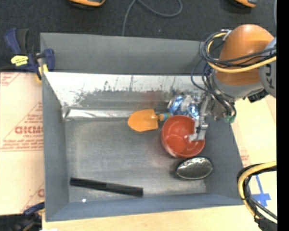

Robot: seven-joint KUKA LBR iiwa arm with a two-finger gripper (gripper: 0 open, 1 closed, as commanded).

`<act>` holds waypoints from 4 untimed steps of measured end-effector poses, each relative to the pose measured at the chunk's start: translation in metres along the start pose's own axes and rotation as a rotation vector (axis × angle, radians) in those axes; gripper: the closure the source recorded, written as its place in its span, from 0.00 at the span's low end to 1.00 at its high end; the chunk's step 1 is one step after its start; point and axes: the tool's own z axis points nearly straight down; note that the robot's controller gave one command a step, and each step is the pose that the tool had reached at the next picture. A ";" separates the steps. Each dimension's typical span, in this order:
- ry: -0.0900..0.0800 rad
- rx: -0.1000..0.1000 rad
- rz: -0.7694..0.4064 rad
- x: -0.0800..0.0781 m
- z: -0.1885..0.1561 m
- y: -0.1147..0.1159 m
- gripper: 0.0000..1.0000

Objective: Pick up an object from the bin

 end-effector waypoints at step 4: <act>-0.032 -0.006 0.216 -0.010 0.124 0.020 0.00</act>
Offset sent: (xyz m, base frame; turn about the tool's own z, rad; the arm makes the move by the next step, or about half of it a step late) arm 0.0121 0.0252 -0.0973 0.1831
